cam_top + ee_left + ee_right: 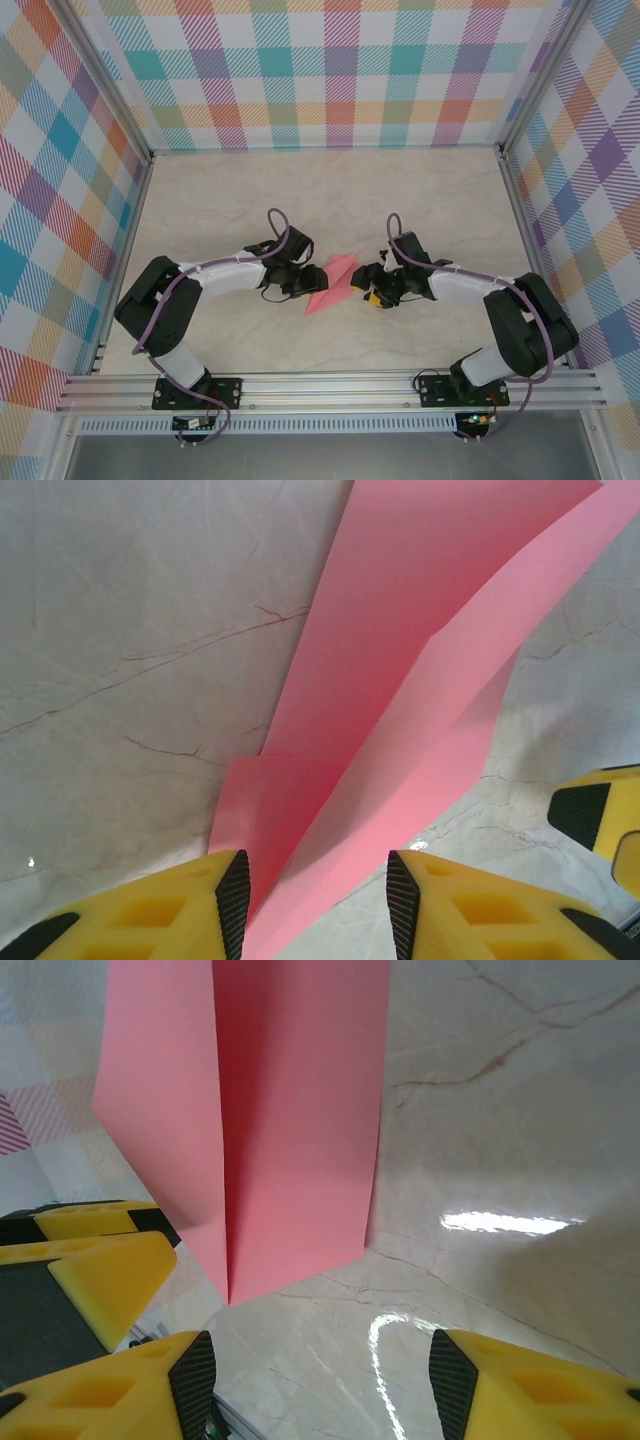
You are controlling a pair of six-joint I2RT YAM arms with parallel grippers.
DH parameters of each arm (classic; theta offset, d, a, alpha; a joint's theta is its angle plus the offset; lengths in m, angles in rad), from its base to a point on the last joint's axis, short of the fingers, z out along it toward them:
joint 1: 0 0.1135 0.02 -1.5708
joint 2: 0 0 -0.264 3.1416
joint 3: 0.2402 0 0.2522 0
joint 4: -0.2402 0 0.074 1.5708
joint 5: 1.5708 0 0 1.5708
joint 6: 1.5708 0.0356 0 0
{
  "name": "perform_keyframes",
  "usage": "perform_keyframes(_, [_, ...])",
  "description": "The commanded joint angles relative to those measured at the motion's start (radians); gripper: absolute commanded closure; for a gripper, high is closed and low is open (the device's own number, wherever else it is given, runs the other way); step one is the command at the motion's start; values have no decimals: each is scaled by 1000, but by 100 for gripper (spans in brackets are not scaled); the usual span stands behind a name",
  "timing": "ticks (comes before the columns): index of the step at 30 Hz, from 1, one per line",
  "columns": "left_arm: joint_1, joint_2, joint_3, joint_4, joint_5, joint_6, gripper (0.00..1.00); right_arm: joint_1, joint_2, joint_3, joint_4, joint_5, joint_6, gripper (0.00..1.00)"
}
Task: Fold a paper plane with a square sheet of paper (pick it up from the middle)
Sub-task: Fourth fold the wing at the center of the table.
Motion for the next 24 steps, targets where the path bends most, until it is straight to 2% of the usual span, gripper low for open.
perform_keyframes(1, [15, 3, 3, -3, 2, 8, 56, 15, 27, 30, 41, -16, 27, 39])
perform_keyframes(8, [15, -1, 5, -49, -14, 25, 56, 32, 68, 37, 88, -29, 48, 40])
perform_keyframes(24, [17, 10, -15, -39, 1, 23, 56, 45, 152, 62, 135, -27, 64, 41])
